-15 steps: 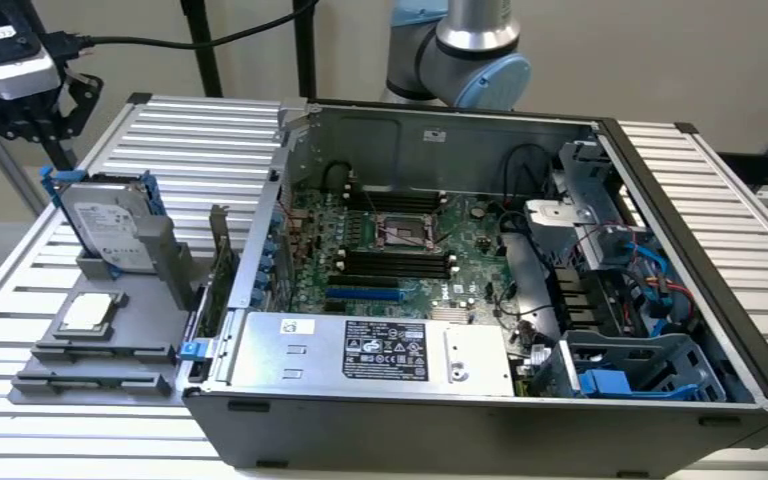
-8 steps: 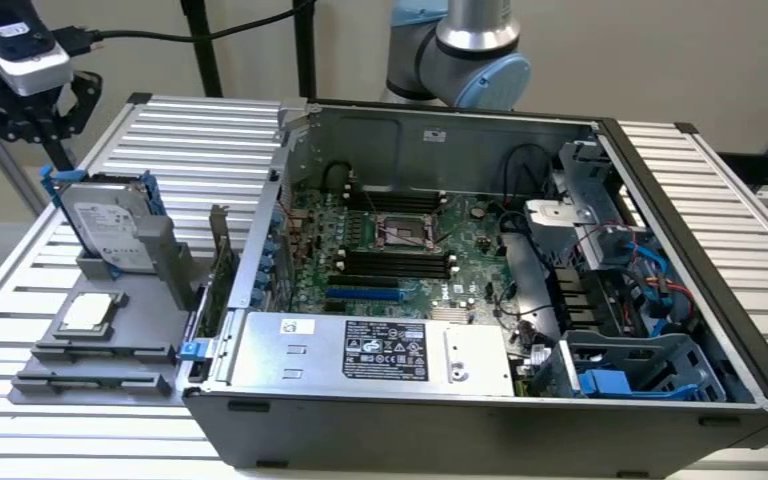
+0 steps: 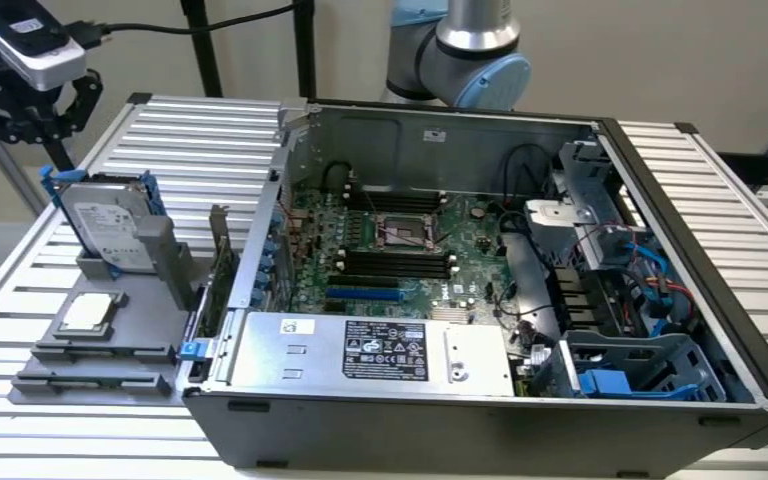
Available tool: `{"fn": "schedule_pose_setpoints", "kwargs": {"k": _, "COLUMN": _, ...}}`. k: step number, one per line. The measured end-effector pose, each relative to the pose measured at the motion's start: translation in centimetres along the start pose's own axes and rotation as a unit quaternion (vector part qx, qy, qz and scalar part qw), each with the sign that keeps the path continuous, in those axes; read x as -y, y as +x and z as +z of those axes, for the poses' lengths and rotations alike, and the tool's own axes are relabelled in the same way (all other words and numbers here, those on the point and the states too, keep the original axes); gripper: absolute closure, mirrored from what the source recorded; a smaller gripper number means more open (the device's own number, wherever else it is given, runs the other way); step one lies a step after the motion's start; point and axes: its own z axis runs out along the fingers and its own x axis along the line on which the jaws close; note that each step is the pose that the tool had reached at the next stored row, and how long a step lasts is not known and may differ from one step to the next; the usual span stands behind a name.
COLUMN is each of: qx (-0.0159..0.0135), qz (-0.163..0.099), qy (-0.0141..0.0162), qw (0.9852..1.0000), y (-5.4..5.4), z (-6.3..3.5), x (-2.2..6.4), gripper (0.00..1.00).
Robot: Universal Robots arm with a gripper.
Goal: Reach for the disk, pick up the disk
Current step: 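Pick up the disk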
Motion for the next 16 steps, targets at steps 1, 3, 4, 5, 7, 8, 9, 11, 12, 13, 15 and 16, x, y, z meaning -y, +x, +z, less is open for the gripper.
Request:
{"fn": "schedule_pose_setpoints", "kwargs": {"k": 1, "qx": -0.0002, "qz": -0.009, "qy": 0.0000, "qw": 1.0000, "y": 0.00, "z": 0.00, "x": 0.00, "gripper": 0.89}}
{"fn": "schedule_pose_setpoints", "kwargs": {"k": 3, "qx": -0.0005, "qz": -0.027, "qy": 0.0000, "qw": 0.9996, "y": 0.00, "z": 0.00, "x": 0.00, "gripper": 0.89}}
{"fn": "schedule_pose_setpoints", "kwargs": {"k": 4, "qx": -0.0007, "qz": -0.036, "qy": 0.0000, "qw": 0.9994, "y": 0.00, "z": 0.00, "x": 0.00, "gripper": 0.89}}
{"fn": "schedule_pose_setpoints", "kwargs": {"k": 5, "qx": -0.0009, "qz": -0.045, "qy": 0.0000, "qw": 0.9990, "y": 0.00, "z": 0.00, "x": 0.00, "gripper": 0.89}}
{"fn": "schedule_pose_setpoints", "kwargs": {"k": 7, "qx": -0.0012, "qz": -0.064, "qy": 0.0001, "qw": 0.9980, "y": 0.00, "z": 0.00, "x": 0.00, "gripper": 0.89}}
{"fn": "schedule_pose_setpoints", "kwargs": {"k": 8, "qx": -0.0014, "qz": -0.073, "qy": 0.0000, "qw": 0.9974, "y": 0.00, "z": 0.00, "x": 0.00, "gripper": 0.89}}
{"fn": "schedule_pose_setpoints", "kwargs": {"k": 9, "qx": -0.0016, "qz": -0.082, "qy": 0.0001, "qw": 0.9967, "y": 0.00, "z": 0.00, "x": 0.00, "gripper": 0.89}}
{"fn": "schedule_pose_setpoints", "kwargs": {"k": 11, "qx": -0.0019, "qz": -0.100, "qy": 0.0001, "qw": 0.9950, "y": 0.00, "z": 0.00, "x": 0.00, "gripper": 0.89}}
{"fn": "schedule_pose_setpoints", "kwargs": {"k": 12, "qx": -0.0021, "qz": -0.109, "qy": 0.0001, "qw": 0.9941, "y": 0.00, "z": 0.00, "x": -0.01, "gripper": 0.89}}
{"fn": "schedule_pose_setpoints", "kwargs": {"k": 13, "qx": -0.0023, "qz": -0.118, "qy": 0.0001, "qw": 0.9930, "y": 0.00, "z": 0.00, "x": 0.00, "gripper": 0.89}}
{"fn": "schedule_pose_setpoints", "kwargs": {"k": 15, "qx": -0.0026, "qz": -0.136, "qy": 0.0001, "qw": 0.9907, "y": 0.00, "z": 0.00, "x": 0.00, "gripper": 0.89}}
{"fn": "schedule_pose_setpoints", "kwargs": {"k": 16, "qx": -0.0028, "qz": -0.145, "qy": 0.0001, "qw": 0.9895, "y": 0.00, "z": 0.00, "x": 0.00, "gripper": 0.89}}
